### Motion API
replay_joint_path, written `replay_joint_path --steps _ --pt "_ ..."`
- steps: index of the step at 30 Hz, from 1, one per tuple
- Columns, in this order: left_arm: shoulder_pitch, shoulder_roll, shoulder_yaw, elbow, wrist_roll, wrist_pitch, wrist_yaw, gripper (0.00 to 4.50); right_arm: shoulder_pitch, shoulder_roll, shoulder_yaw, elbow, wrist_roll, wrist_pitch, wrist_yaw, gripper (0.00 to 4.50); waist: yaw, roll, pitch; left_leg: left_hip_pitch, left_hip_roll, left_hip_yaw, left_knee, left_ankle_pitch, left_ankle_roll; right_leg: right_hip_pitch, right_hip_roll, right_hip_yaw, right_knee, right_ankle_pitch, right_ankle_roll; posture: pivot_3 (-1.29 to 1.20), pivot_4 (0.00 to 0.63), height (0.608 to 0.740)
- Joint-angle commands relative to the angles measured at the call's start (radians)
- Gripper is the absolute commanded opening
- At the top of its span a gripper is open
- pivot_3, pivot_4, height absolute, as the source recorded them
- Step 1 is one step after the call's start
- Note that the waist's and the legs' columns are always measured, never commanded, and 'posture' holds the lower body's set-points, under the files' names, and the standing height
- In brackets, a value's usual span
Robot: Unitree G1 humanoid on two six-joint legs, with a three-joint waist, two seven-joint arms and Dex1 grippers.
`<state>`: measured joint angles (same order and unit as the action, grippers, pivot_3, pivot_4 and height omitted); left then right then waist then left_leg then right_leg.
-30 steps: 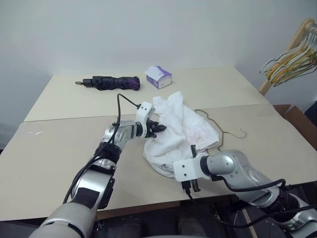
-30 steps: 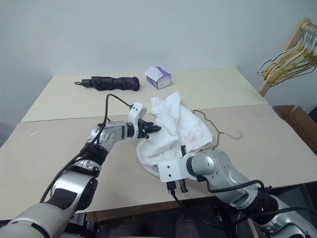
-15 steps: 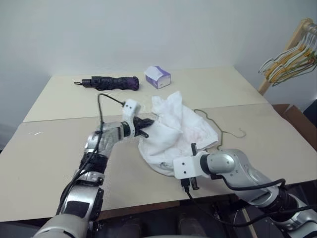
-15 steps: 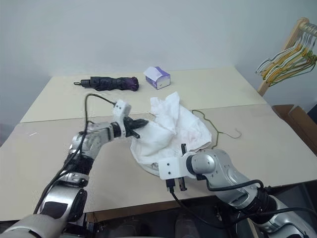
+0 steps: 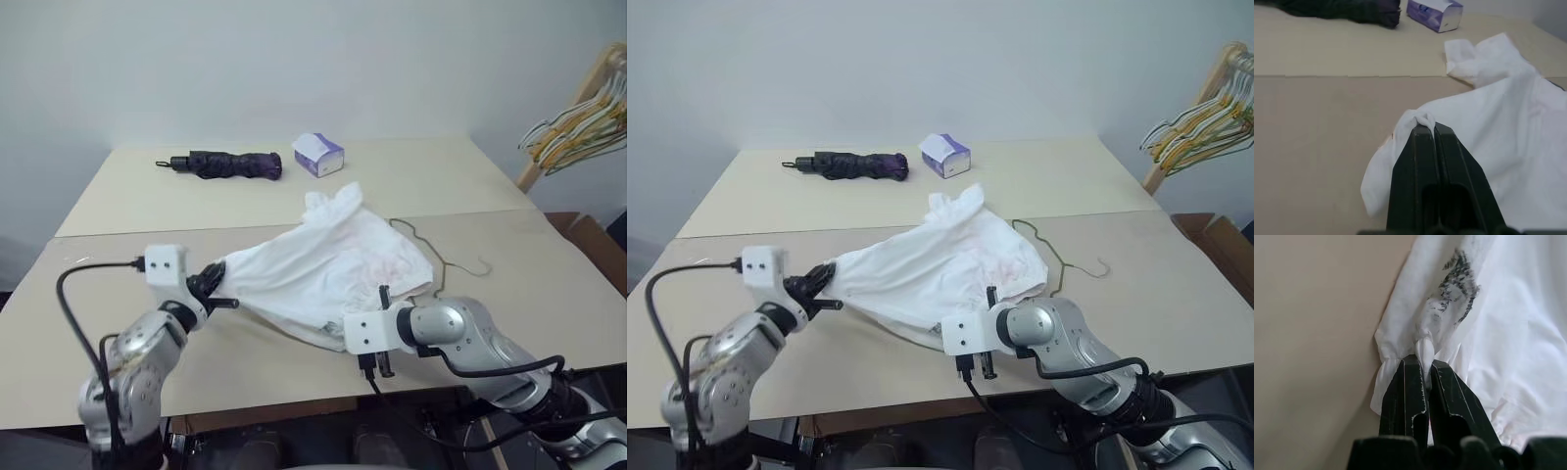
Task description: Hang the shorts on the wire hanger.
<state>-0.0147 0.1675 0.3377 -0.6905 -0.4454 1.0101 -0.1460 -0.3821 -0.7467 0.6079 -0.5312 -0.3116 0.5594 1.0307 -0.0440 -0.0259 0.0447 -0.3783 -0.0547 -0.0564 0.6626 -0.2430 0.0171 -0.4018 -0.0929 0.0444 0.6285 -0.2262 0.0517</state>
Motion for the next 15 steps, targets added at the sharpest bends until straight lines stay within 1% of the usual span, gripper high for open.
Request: replay_joint_path --steps 1,4,6,8,11,12,14,15 --pt "0.035 -0.036 -0.004 -0.142 0.016 0.076 0.114 0.02 -0.019 0.004 -0.028 0.000 0.001 -0.029 0.004 0.00 0.007 0.000 0.000 0.000 0.000 0.000 0.000 0.000 0.000 0.000 0.000 0.000 0.000 0.000 0.000 -0.06 0.010 0.740" --pt "0.062 -0.040 -0.036 -0.181 0.025 0.133 0.149 0.02 -0.017 0.005 -0.028 0.007 0.002 -0.041 0.006 0.00 0.010 0.000 0.000 0.001 0.000 0.000 0.000 0.001 0.002 0.001 0.001 0.000 0.000 0.000 0.000 -0.05 0.010 0.740" --pt "0.075 -0.040 -0.049 -0.179 0.027 0.135 0.154 0.45 -0.016 0.005 -0.029 0.016 0.001 -0.051 0.007 0.00 0.010 0.000 0.000 0.002 0.000 0.000 0.000 0.002 0.002 0.002 0.002 0.000 0.000 0.000 0.000 -0.05 0.010 0.740" --pt "0.082 -0.017 -0.055 -0.175 0.018 0.141 0.135 0.99 -0.015 0.004 -0.029 0.024 -0.002 -0.060 0.007 0.00 0.010 0.000 0.000 0.004 0.000 0.001 0.000 0.002 0.002 0.004 0.002 0.000 -0.001 0.000 0.000 -0.05 0.009 0.740" --pt "0.096 0.065 -0.046 -0.168 0.012 0.116 0.070 1.98 -0.013 -0.005 -0.040 0.023 0.003 -0.067 0.013 0.00 0.010 0.000 0.000 0.004 0.000 0.001 0.000 0.002 0.003 0.004 0.002 -0.001 -0.001 -0.001 -0.001 -0.06 0.008 0.740" --pt "0.109 0.111 -0.035 -0.164 0.001 0.101 0.023 2.26 -0.012 -0.009 -0.045 0.021 0.005 -0.069 0.014 0.00 0.009 0.000 0.000 0.005 0.000 0.001 0.000 0.002 0.003 0.005 0.002 -0.001 -0.001 -0.001 -0.001 -0.06 0.007 0.740" --pt "0.146 0.214 -0.009 -0.154 -0.034 0.059 -0.099 2.95 -0.009 -0.016 -0.055 0.018 0.008 -0.073 0.017 0.00 0.007 0.000 0.000 0.005 0.001 0.001 0.000 0.002 0.003 0.005 0.002 -0.001 -0.001 -0.001 -0.001 -0.06 0.003 0.740" --pt "0.179 0.289 0.004 -0.145 -0.045 0.009 -0.193 3.34 -0.008 -0.020 -0.062 0.015 0.012 -0.074 0.020 0.00 0.006 0.000 0.000 0.005 0.001 0.001 0.000 0.002 0.002 0.005 0.002 -0.001 -0.001 -0.001 -0.002 -0.06 0.002 0.740"
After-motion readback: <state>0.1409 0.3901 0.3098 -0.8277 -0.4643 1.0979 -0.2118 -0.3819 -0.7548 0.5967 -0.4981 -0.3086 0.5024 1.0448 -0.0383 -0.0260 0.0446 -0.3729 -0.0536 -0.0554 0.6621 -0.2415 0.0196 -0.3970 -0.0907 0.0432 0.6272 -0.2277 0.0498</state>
